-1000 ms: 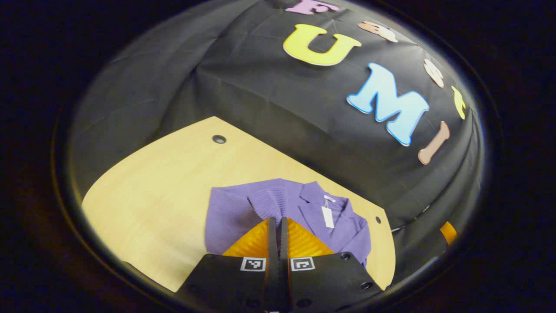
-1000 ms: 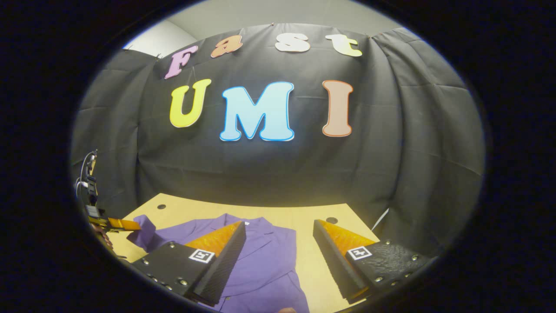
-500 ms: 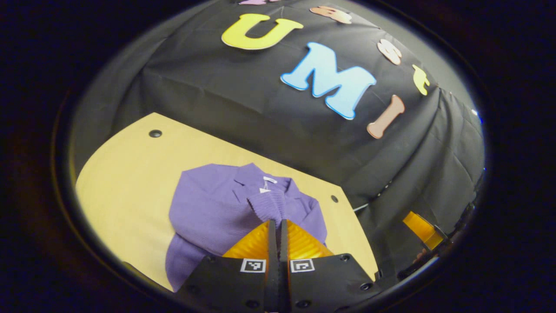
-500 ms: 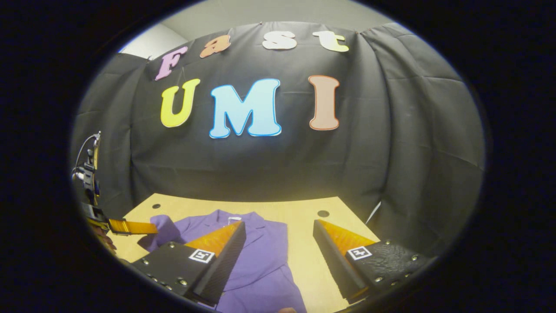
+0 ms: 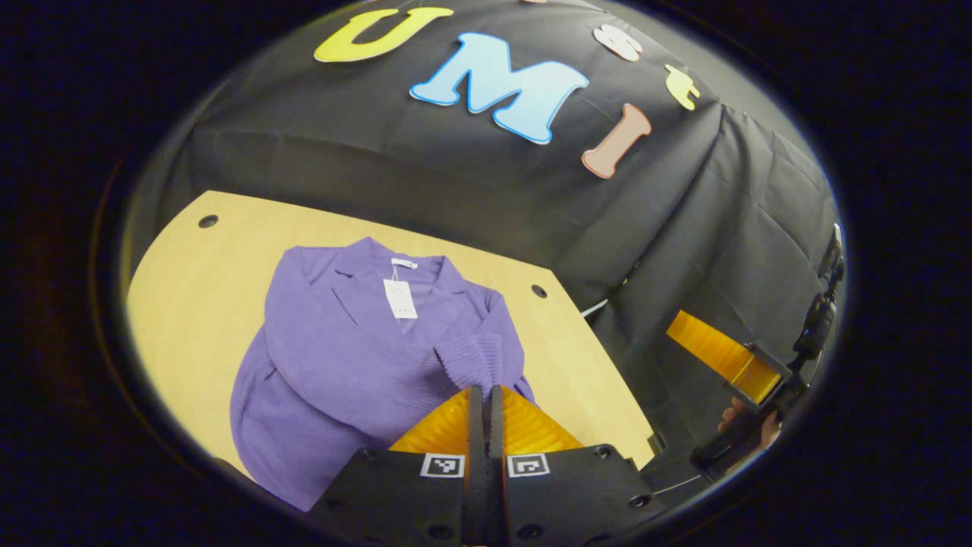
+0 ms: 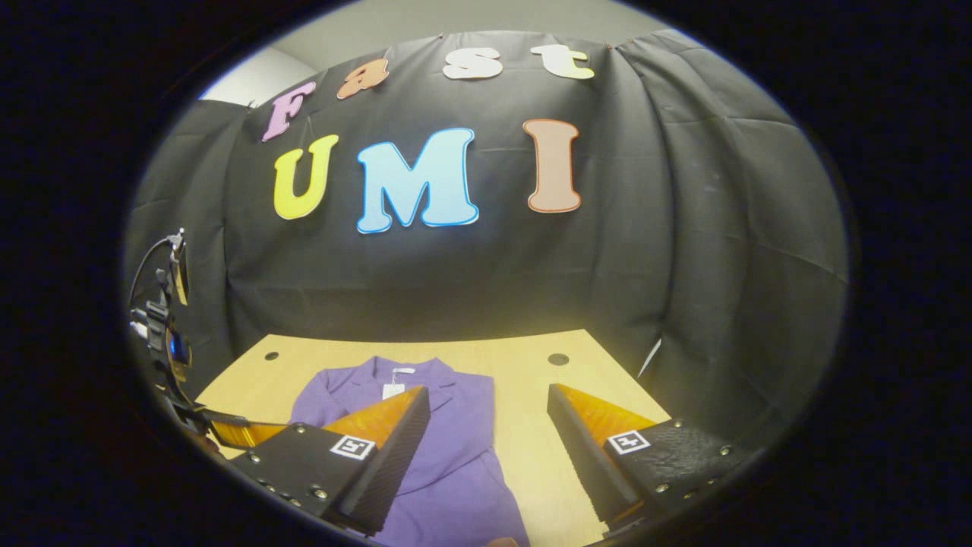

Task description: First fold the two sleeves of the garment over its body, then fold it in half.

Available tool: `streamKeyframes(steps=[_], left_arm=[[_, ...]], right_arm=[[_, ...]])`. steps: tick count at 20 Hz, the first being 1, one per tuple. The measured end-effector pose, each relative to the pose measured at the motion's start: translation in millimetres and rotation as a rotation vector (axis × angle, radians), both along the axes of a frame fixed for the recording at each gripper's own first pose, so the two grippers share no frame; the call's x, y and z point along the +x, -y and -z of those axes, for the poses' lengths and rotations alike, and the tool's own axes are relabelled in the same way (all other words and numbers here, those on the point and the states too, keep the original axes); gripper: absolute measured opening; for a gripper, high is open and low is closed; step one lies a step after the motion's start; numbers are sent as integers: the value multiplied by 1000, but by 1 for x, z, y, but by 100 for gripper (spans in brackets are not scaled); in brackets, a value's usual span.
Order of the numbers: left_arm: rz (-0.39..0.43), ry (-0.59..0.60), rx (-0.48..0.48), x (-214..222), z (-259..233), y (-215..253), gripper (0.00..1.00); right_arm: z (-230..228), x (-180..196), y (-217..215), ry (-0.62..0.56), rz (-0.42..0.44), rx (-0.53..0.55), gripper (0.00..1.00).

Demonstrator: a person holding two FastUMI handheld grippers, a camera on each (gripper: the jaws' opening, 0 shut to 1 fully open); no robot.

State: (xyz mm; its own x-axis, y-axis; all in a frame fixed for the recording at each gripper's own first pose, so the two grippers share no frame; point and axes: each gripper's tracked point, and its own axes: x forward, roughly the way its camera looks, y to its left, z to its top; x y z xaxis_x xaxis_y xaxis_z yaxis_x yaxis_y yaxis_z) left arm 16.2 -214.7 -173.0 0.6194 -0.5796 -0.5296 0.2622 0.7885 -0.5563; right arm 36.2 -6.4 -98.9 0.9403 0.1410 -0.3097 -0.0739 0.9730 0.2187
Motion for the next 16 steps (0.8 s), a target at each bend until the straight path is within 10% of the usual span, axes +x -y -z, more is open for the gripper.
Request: streamKeyframes(steps=[13, 14, 16], left_arm=[[192, -3, 201, -25, 55, 14, 10], [211, 0, 191, -26, 57, 17, 14], [233, 22, 177, -29, 55, 22, 54]], right_arm=[[31, -27, 11, -127, 123, -1, 91], [34, -30, 15, -135, 141, -6, 91], [35, -34, 20, -149, 169, -23, 95]])
